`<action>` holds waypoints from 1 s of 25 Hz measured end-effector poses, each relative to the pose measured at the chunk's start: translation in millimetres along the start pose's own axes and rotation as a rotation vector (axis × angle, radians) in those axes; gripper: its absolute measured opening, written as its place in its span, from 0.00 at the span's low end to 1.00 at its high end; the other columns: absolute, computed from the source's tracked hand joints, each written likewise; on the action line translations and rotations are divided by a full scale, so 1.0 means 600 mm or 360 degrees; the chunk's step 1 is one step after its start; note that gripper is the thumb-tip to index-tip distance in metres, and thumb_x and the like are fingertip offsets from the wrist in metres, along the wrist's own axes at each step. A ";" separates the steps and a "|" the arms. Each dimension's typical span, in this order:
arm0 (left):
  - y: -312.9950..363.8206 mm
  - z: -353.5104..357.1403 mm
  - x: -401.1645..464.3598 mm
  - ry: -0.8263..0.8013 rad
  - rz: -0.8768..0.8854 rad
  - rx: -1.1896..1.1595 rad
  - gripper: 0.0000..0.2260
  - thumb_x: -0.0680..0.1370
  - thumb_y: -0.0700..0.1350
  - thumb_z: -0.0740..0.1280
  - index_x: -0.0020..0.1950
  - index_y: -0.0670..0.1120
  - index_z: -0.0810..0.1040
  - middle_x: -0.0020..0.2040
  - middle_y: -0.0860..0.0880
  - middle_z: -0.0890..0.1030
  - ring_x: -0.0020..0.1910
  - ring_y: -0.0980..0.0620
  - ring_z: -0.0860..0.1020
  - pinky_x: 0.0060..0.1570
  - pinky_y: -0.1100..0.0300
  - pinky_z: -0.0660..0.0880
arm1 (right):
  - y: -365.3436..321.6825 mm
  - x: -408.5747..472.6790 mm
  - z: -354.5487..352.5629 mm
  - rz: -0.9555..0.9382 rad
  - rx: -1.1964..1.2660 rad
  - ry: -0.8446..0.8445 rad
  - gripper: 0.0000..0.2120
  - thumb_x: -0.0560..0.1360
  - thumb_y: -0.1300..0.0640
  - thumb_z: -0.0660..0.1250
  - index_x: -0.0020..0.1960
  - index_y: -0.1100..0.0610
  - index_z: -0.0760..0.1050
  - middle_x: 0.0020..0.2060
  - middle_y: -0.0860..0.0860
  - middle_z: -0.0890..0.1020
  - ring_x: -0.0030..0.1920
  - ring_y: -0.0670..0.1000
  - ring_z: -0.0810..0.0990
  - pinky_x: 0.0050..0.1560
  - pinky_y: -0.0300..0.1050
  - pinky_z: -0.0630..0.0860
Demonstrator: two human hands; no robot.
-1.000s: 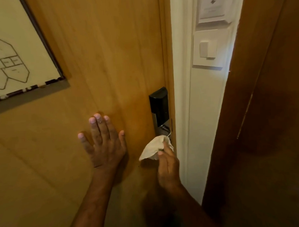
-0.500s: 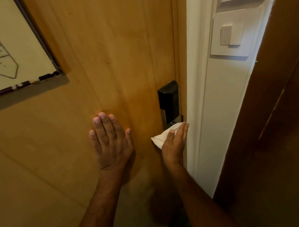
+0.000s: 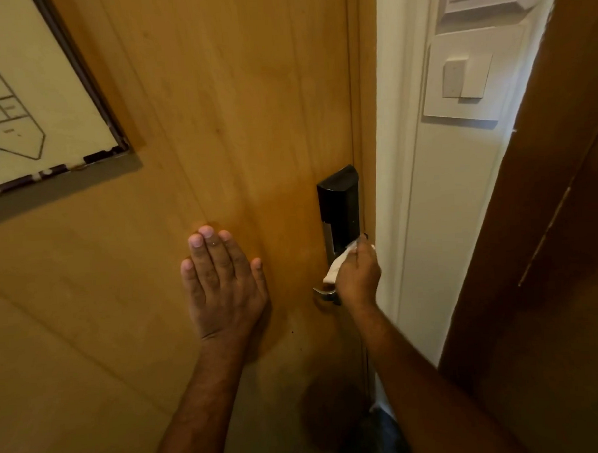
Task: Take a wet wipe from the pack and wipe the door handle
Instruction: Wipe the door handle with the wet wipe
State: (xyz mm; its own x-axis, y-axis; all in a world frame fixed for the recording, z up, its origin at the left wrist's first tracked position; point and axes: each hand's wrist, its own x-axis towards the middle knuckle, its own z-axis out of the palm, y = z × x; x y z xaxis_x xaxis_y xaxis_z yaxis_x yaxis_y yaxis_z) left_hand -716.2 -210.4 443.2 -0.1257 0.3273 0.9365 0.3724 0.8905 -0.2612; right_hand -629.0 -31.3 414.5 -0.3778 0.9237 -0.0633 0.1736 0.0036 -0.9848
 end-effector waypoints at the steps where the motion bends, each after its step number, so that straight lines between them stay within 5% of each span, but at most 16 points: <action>1: 0.001 0.001 -0.001 -0.0005 -0.0006 -0.0001 0.35 0.83 0.54 0.56 0.82 0.33 0.51 0.83 0.33 0.44 0.83 0.35 0.45 0.81 0.41 0.41 | 0.010 -0.044 0.018 -0.0101 -0.0153 0.0155 0.22 0.82 0.61 0.57 0.76 0.56 0.64 0.75 0.59 0.69 0.73 0.65 0.70 0.69 0.57 0.73; 4: -0.002 0.001 -0.002 -0.0024 -0.0022 0.0003 0.35 0.83 0.54 0.56 0.82 0.33 0.51 0.83 0.33 0.44 0.83 0.36 0.45 0.81 0.42 0.40 | 0.040 -0.192 0.087 -0.0354 -0.0232 0.0027 0.23 0.84 0.53 0.46 0.69 0.62 0.71 0.78 0.59 0.66 0.80 0.62 0.55 0.75 0.63 0.63; 6: -0.003 -0.003 -0.004 -0.0017 -0.0015 -0.0010 0.35 0.83 0.54 0.56 0.82 0.33 0.51 0.83 0.34 0.44 0.83 0.36 0.44 0.81 0.42 0.40 | 0.026 -0.174 0.082 -0.0414 -0.0264 -0.0074 0.22 0.82 0.53 0.53 0.72 0.62 0.67 0.78 0.60 0.64 0.81 0.62 0.53 0.74 0.66 0.63; 8: -0.003 -0.003 -0.005 -0.0008 0.0006 -0.0015 0.35 0.83 0.54 0.56 0.82 0.33 0.52 0.83 0.33 0.45 0.83 0.36 0.45 0.81 0.42 0.40 | 0.002 -0.098 0.066 -0.0339 -0.0564 0.0106 0.26 0.79 0.57 0.63 0.76 0.61 0.63 0.78 0.60 0.64 0.79 0.64 0.56 0.75 0.65 0.63; 12: -0.001 -0.001 0.000 -0.0012 0.0021 0.0001 0.36 0.83 0.54 0.57 0.82 0.33 0.52 0.83 0.33 0.45 0.83 0.36 0.45 0.81 0.41 0.41 | -0.004 -0.013 0.007 -0.0118 -0.0128 -0.0044 0.26 0.83 0.59 0.59 0.79 0.53 0.57 0.79 0.55 0.63 0.74 0.61 0.68 0.64 0.50 0.75; 15: 0.002 0.000 0.000 -0.0009 -0.0014 -0.0004 0.36 0.83 0.54 0.58 0.82 0.33 0.52 0.83 0.34 0.45 0.83 0.36 0.45 0.81 0.42 0.41 | 0.023 -0.110 0.039 -0.0366 0.0217 -0.0166 0.28 0.86 0.59 0.49 0.81 0.52 0.39 0.81 0.53 0.46 0.80 0.50 0.49 0.77 0.41 0.55; 17: -0.001 -0.001 -0.003 -0.0020 -0.0021 -0.0005 0.35 0.83 0.55 0.58 0.82 0.33 0.52 0.84 0.34 0.45 0.83 0.37 0.45 0.81 0.42 0.41 | 0.054 -0.197 0.079 -0.0368 0.0147 -0.0239 0.28 0.86 0.52 0.46 0.80 0.50 0.34 0.82 0.52 0.40 0.81 0.48 0.43 0.80 0.45 0.50; 20: -0.001 -0.007 0.000 -0.0005 -0.0007 -0.0008 0.35 0.83 0.54 0.58 0.82 0.33 0.53 0.83 0.34 0.45 0.83 0.37 0.45 0.81 0.42 0.41 | 0.025 -0.115 0.075 -0.0083 0.0439 0.0253 0.31 0.84 0.45 0.49 0.81 0.59 0.48 0.82 0.59 0.51 0.81 0.61 0.51 0.77 0.55 0.55; 23: 0.000 -0.002 0.003 -0.0007 0.0031 0.0008 0.36 0.83 0.54 0.58 0.82 0.33 0.52 0.83 0.33 0.44 0.83 0.36 0.44 0.81 0.41 0.41 | -0.014 -0.035 0.030 0.0097 0.0222 0.0144 0.22 0.84 0.55 0.55 0.77 0.57 0.61 0.75 0.60 0.68 0.73 0.61 0.69 0.67 0.55 0.74; 25: 0.002 -0.004 0.004 -0.0020 0.0037 0.0000 0.36 0.83 0.54 0.59 0.82 0.33 0.51 0.83 0.33 0.44 0.83 0.36 0.44 0.81 0.41 0.41 | -0.020 -0.016 0.011 0.0304 0.0520 0.0075 0.20 0.84 0.57 0.56 0.75 0.56 0.65 0.71 0.60 0.72 0.69 0.60 0.73 0.61 0.54 0.77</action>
State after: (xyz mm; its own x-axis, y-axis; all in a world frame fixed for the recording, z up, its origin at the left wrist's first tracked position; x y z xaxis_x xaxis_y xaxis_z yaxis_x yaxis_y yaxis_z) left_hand -713.9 -209.5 445.6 -0.1286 0.3517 0.9272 0.3753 0.8827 -0.2828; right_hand -633.3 -42.4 426.1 -0.3229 0.9126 -0.2507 -0.0653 -0.2858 -0.9561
